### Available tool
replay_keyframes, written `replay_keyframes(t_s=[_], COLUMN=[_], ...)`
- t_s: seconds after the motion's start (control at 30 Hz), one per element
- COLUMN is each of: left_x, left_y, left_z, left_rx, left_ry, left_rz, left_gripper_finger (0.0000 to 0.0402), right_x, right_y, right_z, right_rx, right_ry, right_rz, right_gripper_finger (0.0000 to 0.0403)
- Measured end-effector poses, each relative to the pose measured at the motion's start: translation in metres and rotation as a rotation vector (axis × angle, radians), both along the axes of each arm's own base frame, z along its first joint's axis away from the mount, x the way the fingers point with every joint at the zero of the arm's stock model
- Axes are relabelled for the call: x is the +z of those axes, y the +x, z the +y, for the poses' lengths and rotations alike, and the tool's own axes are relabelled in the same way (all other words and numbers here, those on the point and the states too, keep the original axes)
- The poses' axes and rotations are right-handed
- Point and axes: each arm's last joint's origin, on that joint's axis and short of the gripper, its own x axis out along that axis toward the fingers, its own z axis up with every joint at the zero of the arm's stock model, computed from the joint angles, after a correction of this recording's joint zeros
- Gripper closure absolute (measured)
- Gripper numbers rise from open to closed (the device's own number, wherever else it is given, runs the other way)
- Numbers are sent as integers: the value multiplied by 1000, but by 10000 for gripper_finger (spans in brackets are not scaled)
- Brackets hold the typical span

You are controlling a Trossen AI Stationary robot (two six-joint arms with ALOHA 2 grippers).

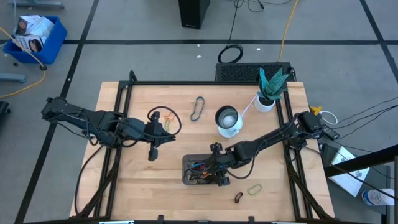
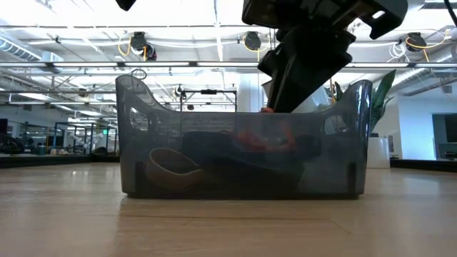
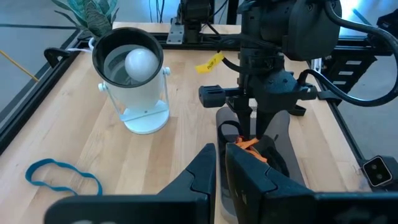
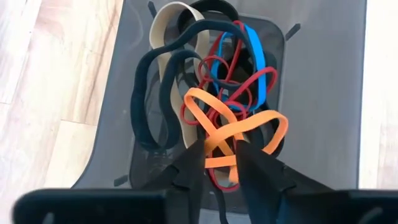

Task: Pick and place rubber bands into bin
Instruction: Put the bottom orange rubber band into the black bin, then put the bottom green rubber band into the black bin

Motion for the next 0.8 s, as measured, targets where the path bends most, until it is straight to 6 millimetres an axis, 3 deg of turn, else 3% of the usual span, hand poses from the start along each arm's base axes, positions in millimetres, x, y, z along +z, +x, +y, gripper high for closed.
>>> replay_keyframes(t_s=[0.3, 0.6, 0.8], left_x=[0, 0, 0], left_y=[0, 0, 0], left_z=[0, 0, 0], left_rx=[0, 0, 0], left_ry=[0, 0, 0], left_rz=[1, 1, 1], left_gripper_finger=[360, 360, 360], right_x=[16, 66, 98], right_y=[-9, -37, -70], right_z=[-3, -13, -12], right_rx=[9, 9, 56], right_ry=[-4, 21, 25], right_rz=[-6, -75, -90], right_gripper_finger=[275, 279, 281])
